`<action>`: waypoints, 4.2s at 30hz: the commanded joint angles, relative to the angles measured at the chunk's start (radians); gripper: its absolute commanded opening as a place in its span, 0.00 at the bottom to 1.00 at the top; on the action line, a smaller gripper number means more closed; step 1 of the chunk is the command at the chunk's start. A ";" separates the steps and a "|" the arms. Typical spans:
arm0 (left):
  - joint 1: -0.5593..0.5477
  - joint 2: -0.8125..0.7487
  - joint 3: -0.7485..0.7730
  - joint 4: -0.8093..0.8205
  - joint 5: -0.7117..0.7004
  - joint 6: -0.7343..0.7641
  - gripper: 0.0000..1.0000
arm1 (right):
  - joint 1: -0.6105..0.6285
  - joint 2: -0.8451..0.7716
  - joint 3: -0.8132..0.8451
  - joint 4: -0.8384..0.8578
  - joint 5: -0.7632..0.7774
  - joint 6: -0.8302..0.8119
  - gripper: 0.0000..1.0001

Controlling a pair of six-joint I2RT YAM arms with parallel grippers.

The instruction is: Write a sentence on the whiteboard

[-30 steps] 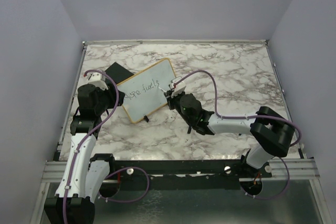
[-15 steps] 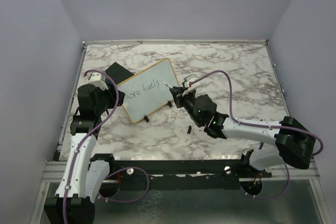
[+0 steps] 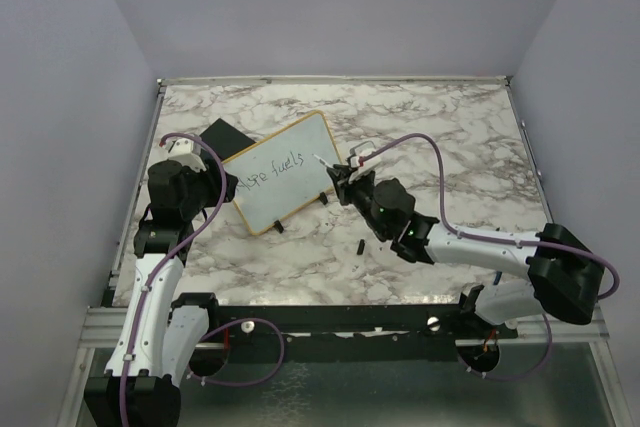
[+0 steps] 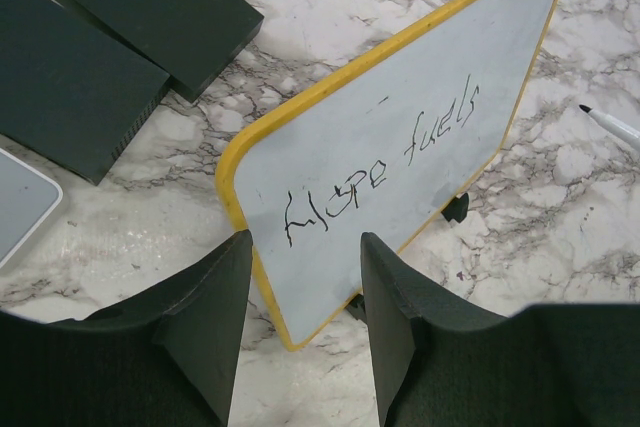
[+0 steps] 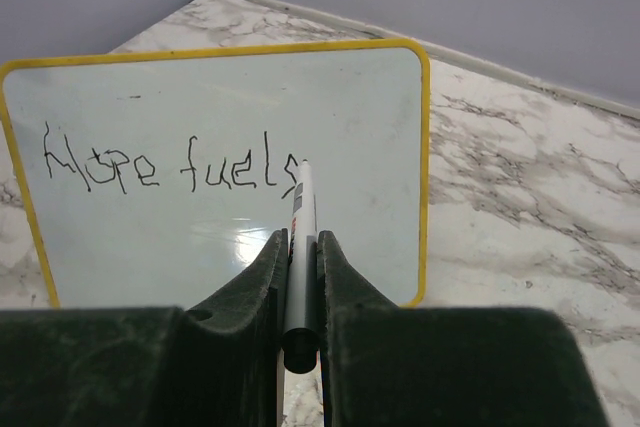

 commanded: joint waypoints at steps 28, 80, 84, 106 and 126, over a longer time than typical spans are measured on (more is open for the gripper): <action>-0.007 -0.009 -0.015 0.034 -0.010 0.002 0.49 | -0.147 0.129 0.071 0.046 -0.212 -0.035 0.00; -0.007 -0.019 -0.014 0.034 0.005 0.002 0.50 | -0.147 0.217 0.088 0.042 -0.219 -0.002 0.00; -0.007 -0.020 -0.015 0.035 0.007 0.002 0.49 | -0.147 0.206 0.071 0.037 -0.221 -0.001 0.00; -0.007 -0.027 -0.015 0.038 0.014 0.002 0.49 | -0.122 0.188 0.024 0.024 -0.200 0.045 0.01; -0.007 -0.027 -0.014 0.039 0.016 0.002 0.49 | -0.122 0.199 0.076 0.051 -0.157 0.018 0.00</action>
